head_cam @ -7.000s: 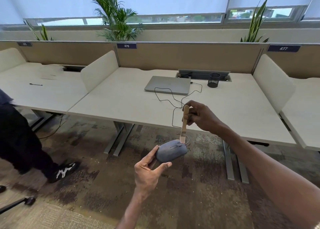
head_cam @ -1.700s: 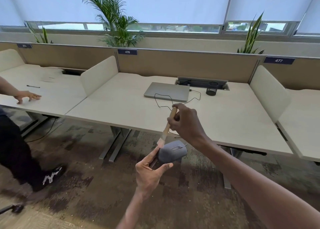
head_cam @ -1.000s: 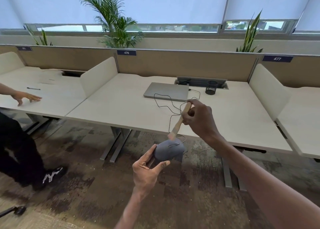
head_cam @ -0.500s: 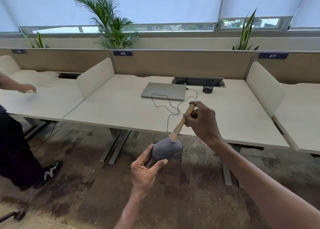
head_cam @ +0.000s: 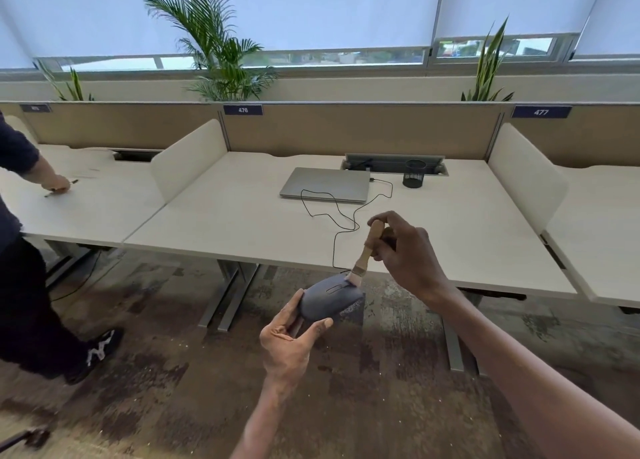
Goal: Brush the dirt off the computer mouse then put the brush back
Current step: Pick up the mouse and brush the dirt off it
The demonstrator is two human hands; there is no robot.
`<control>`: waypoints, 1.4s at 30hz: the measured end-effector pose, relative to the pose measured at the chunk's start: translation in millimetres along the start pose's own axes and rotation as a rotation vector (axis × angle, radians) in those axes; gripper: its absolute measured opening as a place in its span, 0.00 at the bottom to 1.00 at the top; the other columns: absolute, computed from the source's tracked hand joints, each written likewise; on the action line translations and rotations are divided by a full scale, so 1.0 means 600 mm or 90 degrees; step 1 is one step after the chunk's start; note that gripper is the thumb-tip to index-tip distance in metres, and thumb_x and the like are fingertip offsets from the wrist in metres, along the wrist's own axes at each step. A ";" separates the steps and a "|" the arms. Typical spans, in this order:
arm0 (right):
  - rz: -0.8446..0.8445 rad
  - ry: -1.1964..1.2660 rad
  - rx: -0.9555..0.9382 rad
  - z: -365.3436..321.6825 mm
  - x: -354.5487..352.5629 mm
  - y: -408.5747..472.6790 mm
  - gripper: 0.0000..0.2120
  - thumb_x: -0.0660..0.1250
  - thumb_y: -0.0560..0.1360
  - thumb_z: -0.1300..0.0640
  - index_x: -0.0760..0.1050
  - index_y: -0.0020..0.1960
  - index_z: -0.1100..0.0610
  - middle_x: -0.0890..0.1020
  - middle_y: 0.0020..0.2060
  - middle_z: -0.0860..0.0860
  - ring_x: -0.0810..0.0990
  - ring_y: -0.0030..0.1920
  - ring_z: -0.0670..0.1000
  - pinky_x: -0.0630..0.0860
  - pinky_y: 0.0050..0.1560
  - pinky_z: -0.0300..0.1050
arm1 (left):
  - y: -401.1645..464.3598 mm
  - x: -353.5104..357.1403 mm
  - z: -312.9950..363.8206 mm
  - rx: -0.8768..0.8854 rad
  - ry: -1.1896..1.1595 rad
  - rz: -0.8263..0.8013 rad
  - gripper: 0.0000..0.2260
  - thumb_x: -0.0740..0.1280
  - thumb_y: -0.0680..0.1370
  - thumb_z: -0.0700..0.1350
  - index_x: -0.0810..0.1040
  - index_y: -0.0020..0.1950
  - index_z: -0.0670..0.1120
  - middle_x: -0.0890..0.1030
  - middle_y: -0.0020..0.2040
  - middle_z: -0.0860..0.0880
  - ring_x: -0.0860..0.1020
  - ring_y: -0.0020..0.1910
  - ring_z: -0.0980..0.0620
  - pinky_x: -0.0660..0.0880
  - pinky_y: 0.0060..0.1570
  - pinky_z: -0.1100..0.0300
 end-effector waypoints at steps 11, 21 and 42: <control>-0.039 0.032 -0.066 -0.013 0.012 -0.011 0.17 0.60 0.74 0.78 0.76 0.49 0.58 0.84 0.39 0.54 0.85 0.40 0.52 0.82 0.43 0.56 | 0.011 -0.008 -0.001 -0.018 -0.015 0.036 0.31 0.82 0.61 0.39 0.80 0.63 0.51 0.86 0.56 0.54 0.84 0.60 0.51 0.81 0.57 0.60; -0.027 0.057 -0.154 -0.066 -0.005 -0.010 0.12 0.64 0.76 0.76 0.80 0.49 0.62 0.85 0.40 0.53 0.85 0.42 0.45 0.83 0.45 0.43 | 0.020 -0.005 0.009 -0.003 0.027 0.038 0.32 0.82 0.62 0.41 0.79 0.65 0.50 0.85 0.60 0.47 0.84 0.59 0.52 0.80 0.57 0.61; -0.100 0.033 -0.214 -0.085 0.010 -0.065 0.09 0.65 0.77 0.63 0.84 0.52 0.57 0.87 0.41 0.50 0.85 0.40 0.46 0.80 0.37 0.43 | 0.032 0.001 0.054 0.018 0.105 0.053 0.29 0.84 0.58 0.54 0.82 0.57 0.61 0.86 0.55 0.53 0.85 0.58 0.53 0.78 0.63 0.49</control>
Point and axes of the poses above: each hand's wrist, its own y-axis towards the middle knuckle, its own x-axis out of the palm, z = x × y, the point moved 10 cm from there along y, towards the middle knuckle
